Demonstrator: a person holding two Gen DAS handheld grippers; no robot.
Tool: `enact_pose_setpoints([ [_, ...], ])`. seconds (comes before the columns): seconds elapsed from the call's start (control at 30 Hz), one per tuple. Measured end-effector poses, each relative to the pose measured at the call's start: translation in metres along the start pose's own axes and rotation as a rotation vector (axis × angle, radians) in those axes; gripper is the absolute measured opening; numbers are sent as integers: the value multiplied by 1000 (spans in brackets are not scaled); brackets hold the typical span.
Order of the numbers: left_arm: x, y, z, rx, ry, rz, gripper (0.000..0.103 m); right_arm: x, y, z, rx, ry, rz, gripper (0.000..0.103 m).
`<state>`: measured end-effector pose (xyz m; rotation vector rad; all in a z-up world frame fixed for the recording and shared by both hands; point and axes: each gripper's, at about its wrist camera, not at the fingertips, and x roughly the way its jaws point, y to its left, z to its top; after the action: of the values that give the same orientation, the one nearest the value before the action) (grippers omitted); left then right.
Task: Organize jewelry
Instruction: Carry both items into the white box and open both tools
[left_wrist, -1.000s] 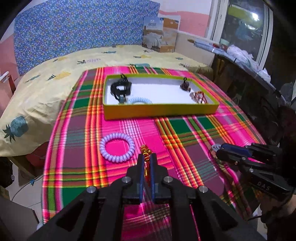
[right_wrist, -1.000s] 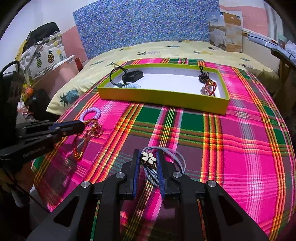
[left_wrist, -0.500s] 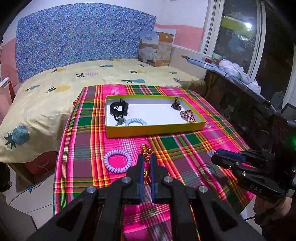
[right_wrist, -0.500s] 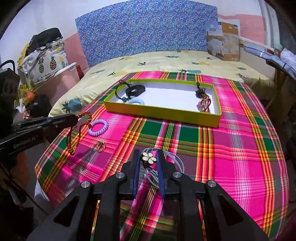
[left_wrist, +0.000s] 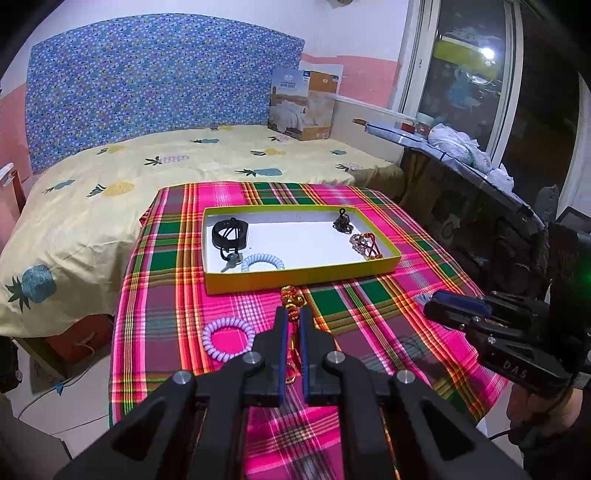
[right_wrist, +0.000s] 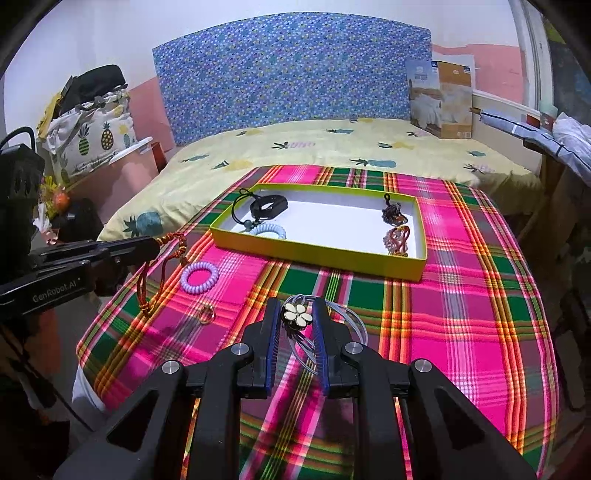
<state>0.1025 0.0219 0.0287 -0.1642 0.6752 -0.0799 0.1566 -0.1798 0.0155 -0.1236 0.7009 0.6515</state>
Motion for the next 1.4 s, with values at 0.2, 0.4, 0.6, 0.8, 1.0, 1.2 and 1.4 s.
enact_pose_setpoints([
  [0.2,15,-2,15,14,9,-5,6,6,-7,13,0,-13,-2,18],
  [0.4,37,1,38,23,15,-11,6,22,-21,32,3,-20,3,18],
  [0.6,66,9,60,29,36,-16,6,42,-40,53,23,-19,9,18],
  [0.8,102,18,78,26,68,-5,6,71,-55,69,8,2,-2,18],
  [1.0,137,23,92,32,95,-3,6,103,-65,77,7,37,-3,18],
  [1.2,170,31,99,17,129,17,6,130,-72,77,-1,77,-6,18],
  [1.4,193,36,98,16,165,35,6,149,-77,76,-2,114,-12,18],
])
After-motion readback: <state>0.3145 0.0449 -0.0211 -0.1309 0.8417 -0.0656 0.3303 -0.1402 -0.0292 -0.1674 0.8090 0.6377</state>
